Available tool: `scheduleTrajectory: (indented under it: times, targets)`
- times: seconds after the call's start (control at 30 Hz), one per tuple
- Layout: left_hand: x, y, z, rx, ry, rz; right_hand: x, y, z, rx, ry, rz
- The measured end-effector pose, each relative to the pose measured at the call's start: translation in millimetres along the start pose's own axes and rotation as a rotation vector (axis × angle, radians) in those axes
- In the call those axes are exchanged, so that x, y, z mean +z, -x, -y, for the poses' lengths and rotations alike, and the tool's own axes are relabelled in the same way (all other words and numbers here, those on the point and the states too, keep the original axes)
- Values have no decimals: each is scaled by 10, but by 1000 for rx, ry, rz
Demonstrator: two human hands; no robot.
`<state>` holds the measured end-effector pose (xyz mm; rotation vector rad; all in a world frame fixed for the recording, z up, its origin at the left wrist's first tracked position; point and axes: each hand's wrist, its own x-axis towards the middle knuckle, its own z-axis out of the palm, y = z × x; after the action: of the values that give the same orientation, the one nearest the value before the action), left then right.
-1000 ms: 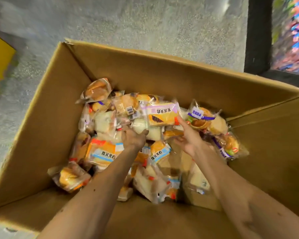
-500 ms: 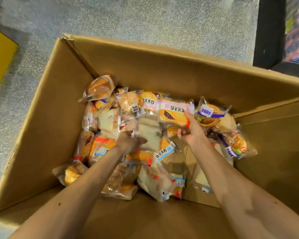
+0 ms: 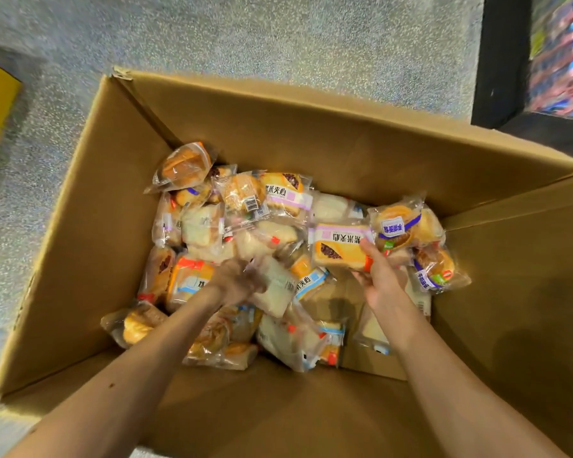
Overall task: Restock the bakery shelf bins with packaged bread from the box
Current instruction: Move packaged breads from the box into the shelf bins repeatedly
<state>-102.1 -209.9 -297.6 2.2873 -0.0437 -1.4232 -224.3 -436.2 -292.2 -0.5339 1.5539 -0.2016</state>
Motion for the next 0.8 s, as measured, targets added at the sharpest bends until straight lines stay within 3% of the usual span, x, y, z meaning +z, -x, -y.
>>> scheduleTrajectory:
  times: [0.17,0.27,0.43,0.57,0.8]
  targets:
    - [219,-160,-132,-109,245,-193,-385,-62,-225,-64,88,-40]
    - [308,-138,-150,-129,408,-128,-583,-56,-263,-202,295,-180]
    - [384,-90,-151,-85,448,-106,-868,28,-281,-351,729,-257]
    - [364,35,-179,26,360,-104,-1002,91,-266,-417,821,-249]
    - [128,403,-345,174,416,-84,-1170,504,-5,-574,893,-100]
